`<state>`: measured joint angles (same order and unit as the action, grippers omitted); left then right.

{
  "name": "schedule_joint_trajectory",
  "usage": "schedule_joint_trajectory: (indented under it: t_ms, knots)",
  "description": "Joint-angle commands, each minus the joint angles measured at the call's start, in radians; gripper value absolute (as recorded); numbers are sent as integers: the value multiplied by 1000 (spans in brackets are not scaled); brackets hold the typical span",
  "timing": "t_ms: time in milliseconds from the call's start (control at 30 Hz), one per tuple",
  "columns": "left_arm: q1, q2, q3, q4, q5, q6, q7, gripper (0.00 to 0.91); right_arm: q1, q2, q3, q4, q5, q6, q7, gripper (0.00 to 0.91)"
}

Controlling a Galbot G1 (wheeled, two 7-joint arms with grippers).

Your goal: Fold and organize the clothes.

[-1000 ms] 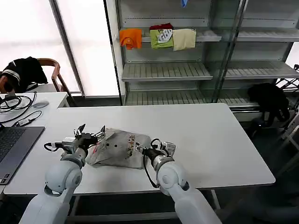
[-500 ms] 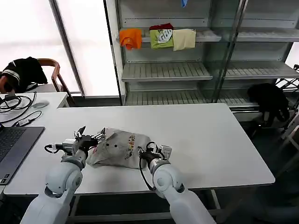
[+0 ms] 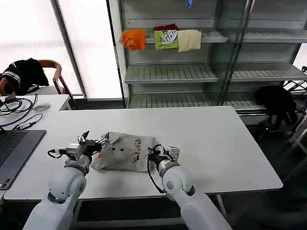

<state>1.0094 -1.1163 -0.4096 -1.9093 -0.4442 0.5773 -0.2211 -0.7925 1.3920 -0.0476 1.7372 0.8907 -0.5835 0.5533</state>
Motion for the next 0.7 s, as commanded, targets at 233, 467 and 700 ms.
schedule_joint_trajectory:
  t_ms: [233,467,700]
  knots:
    - [1,-18,8,0,6,0,-2,907,80,-188,31,-85,-13,1,-112,0]
    - [8,-34,14,-4,14,1,-3,907,93,-211,42,-118,-84,1,-166,40]
    - [21,-36,11,-13,17,1,-3,907,80,-229,47,-100,-179,1,-215,907]
